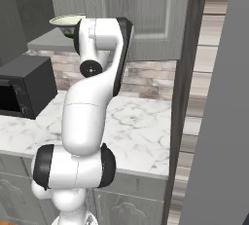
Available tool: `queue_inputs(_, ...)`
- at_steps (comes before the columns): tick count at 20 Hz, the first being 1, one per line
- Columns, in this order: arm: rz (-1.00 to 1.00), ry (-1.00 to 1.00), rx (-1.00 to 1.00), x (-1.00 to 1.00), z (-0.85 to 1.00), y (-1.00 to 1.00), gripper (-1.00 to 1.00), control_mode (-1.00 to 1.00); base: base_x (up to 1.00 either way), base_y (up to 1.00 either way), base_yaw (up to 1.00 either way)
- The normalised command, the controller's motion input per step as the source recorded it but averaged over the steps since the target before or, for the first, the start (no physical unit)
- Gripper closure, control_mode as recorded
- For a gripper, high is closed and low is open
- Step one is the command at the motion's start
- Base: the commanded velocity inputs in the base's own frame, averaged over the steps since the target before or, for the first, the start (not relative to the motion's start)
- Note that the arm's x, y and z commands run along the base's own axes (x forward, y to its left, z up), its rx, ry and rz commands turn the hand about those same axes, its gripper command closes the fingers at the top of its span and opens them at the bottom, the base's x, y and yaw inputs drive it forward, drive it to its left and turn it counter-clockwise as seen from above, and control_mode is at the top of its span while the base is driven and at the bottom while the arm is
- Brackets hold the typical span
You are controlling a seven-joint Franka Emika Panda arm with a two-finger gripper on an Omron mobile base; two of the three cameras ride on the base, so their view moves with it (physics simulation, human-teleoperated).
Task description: Open the cabinet. Pick the bowls from the counter and place them in the cabinet. Then close the cabinet.
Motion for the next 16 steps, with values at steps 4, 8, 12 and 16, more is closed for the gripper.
queue_inputs(4, 0.16, 0.09, 0.12, 1.00, 0.00, 0.31, -1.00, -1.00, 0.00, 0.00, 0.00)
queue_inputs(8, 0.12, 0.07, 0.11, 0.99, 0.00, 0.40, -1.00, -1.00, 0.00, 0.00, 0.00)
queue_inputs(12, 0.04, 0.06, 0.05, 0.88, 0.00, 0.37, -1.00, -1.00, 0.00, 0.00, 0.00)
queue_inputs(16, 0.01, 0.04, 0.00, 0.31, 0.00, 0.10, -1.00, -1.00, 0.00, 0.00, 0.00)
